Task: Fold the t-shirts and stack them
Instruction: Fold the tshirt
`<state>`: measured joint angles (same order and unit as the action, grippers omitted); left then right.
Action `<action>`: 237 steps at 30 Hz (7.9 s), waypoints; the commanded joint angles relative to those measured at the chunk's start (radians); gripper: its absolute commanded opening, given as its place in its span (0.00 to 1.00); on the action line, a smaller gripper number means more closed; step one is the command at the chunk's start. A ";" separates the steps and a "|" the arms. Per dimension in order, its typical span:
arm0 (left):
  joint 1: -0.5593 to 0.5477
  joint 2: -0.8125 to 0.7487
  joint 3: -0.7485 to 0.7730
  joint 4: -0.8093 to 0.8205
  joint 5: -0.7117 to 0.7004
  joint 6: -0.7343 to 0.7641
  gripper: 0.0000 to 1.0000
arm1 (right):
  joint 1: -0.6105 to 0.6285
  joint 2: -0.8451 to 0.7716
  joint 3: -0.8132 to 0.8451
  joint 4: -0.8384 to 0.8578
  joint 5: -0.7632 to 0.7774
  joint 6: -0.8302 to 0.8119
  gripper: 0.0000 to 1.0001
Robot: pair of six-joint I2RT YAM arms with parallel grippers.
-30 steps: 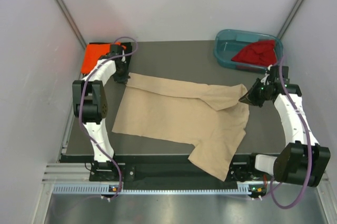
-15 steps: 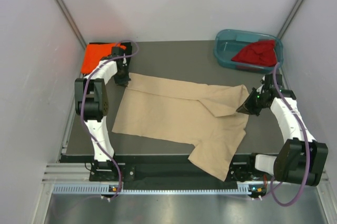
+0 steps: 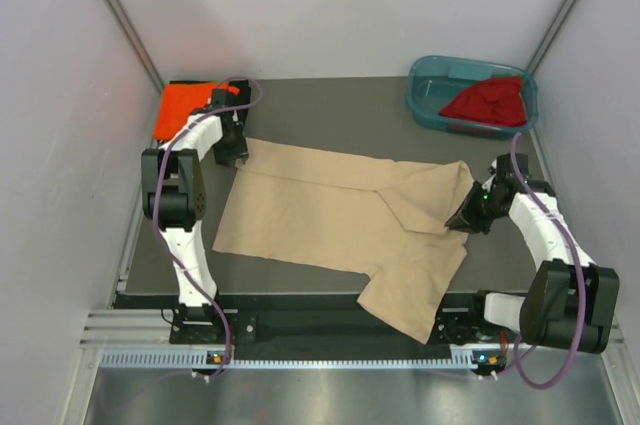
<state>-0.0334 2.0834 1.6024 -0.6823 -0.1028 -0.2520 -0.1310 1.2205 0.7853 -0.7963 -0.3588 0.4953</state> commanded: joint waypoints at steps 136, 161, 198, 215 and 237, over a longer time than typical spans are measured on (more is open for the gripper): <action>-0.335 -0.533 -0.410 0.053 0.453 -0.216 0.41 | 0.372 0.649 0.580 0.078 0.199 -0.308 0.32; -0.140 -0.416 -0.253 0.015 0.474 -0.173 0.41 | 0.327 0.679 0.516 0.129 0.023 -0.258 0.17; -0.022 -0.149 -0.141 0.148 0.417 -0.105 0.39 | 0.459 0.317 0.101 0.262 -0.172 0.470 0.05; -0.020 -0.105 -0.078 0.144 0.426 -0.118 0.39 | 0.518 0.432 0.075 0.468 -0.246 0.661 0.11; -0.138 -0.186 -0.202 0.204 0.522 -0.161 0.44 | 0.007 0.454 0.365 0.190 0.109 0.009 0.42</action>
<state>-0.1741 1.9472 1.4017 -0.5392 0.3962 -0.3950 -0.0708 1.6356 1.0981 -0.6254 -0.3195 0.5735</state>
